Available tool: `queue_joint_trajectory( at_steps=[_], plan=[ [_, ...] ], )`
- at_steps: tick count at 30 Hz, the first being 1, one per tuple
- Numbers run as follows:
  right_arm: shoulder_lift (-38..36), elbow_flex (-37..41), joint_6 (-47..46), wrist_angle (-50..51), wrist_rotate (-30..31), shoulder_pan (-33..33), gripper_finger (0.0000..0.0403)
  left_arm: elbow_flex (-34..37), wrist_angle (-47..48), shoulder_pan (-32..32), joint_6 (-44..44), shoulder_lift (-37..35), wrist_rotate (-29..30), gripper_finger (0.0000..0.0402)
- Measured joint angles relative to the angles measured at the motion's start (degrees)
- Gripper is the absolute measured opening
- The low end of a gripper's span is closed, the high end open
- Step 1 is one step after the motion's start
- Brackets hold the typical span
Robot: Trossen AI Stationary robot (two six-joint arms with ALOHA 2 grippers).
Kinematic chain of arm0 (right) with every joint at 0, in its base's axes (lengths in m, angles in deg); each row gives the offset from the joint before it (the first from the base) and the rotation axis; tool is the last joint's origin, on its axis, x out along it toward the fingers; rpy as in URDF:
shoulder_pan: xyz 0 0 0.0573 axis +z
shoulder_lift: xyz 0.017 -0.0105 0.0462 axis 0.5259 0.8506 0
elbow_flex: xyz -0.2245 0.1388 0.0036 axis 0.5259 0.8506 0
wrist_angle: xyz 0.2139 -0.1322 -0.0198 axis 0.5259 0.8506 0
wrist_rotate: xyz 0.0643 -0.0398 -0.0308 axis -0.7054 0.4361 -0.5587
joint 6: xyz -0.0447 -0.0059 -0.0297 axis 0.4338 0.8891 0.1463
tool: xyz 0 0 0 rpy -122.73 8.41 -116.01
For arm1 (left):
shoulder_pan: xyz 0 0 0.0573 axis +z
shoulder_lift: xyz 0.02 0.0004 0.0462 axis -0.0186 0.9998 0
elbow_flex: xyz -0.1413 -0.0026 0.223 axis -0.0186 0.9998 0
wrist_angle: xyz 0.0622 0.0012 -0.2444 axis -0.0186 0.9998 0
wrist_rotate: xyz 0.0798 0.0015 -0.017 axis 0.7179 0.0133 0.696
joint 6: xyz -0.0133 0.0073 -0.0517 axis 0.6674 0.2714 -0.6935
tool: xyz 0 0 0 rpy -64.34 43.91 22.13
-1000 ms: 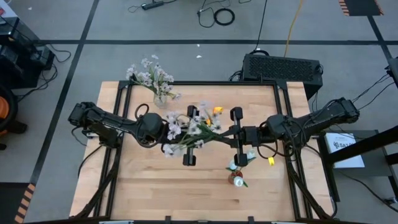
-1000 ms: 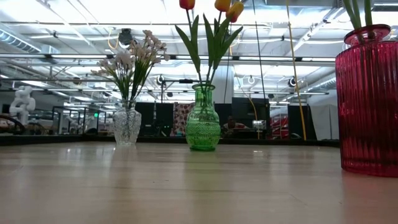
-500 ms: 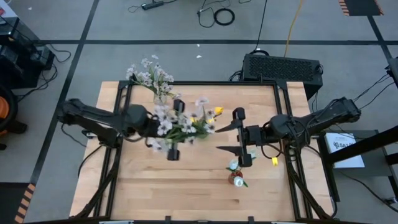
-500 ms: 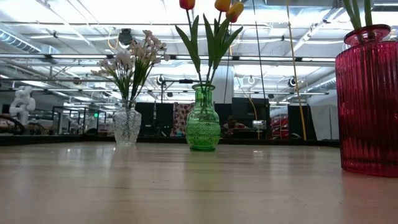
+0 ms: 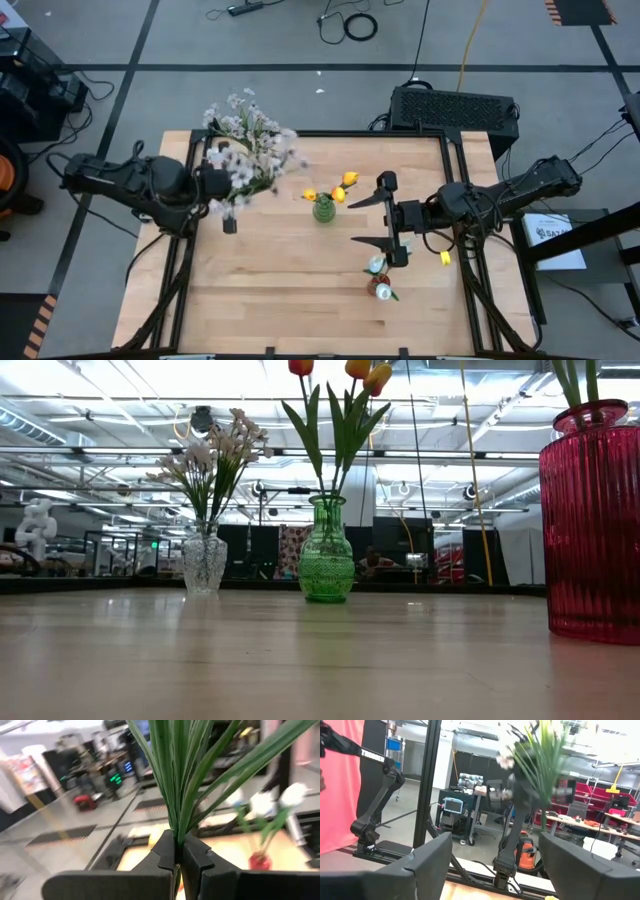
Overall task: Sort flowers into vase by color
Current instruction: Put the white flowers into the transparent vase
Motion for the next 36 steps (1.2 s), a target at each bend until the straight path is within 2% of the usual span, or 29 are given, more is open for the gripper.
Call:
queue_joint_trajectory(
  at_steps=[2, 8, 14, 17, 20, 24, 29, 32, 36],
  plan=[
    [0.0, 0.0, 0.2, -0.3, 0.0, 0.0, 0.0285, 4.1, -1.3, 0.5, -0.5, -2.2, 2.6, 0.0009],
    [0.0, 0.0, 3.4, -1.3, 0.6, 0.0, 0.0277, 17.0, -9.4, 4.1, 0.8, -8.8, 5.6, 0.0009],
    [0.0, 0.0, 8.9, -1.3, 9.6, 0.0, 0.0276, 30.3, -22.8, 7.0, 1.3, -19.8, 8.0, 0.0008],
    [0.0, 0.0, 11.4, -2.6, 11.5, 0.0, 0.0276, 37.0, -32.3, 8.7, 4.9, -24.6, 8.0, 0.0008],
    [0.0, 0.0, 12.4, -4.5, 12.0, 0.0, 0.0276, 40.9, -35.2, 10.2, 8.7, -28.4, 8.1, 0.0008],
    [0.0, 0.0, 13.3, -5.5, 12.0, 0.0, 0.0276, 42.3, -30.2, 12.0, 11.6, -30.3, 8.4, 0.0008],
    [0.0, 0.0, 14.3, -5.6, 12.0, -0.2, 0.0276, 44.4, -30.1, 14.2, 13.8, -30.2, 8.3, 0.0008],
    [0.0, 0.0, 14.3, -5.6, 12.0, -0.2, 0.0276, 47.9, -34.6, 16.3, 14.1, -30.1, 8.5, 0.0008],
    [0.0, 0.0, 14.4, -5.5, 12.0, -0.2, 0.0276, 54.6, -48.8, 19.2, 13.8, -30.2, 8.1, 0.0008]
  ],
)
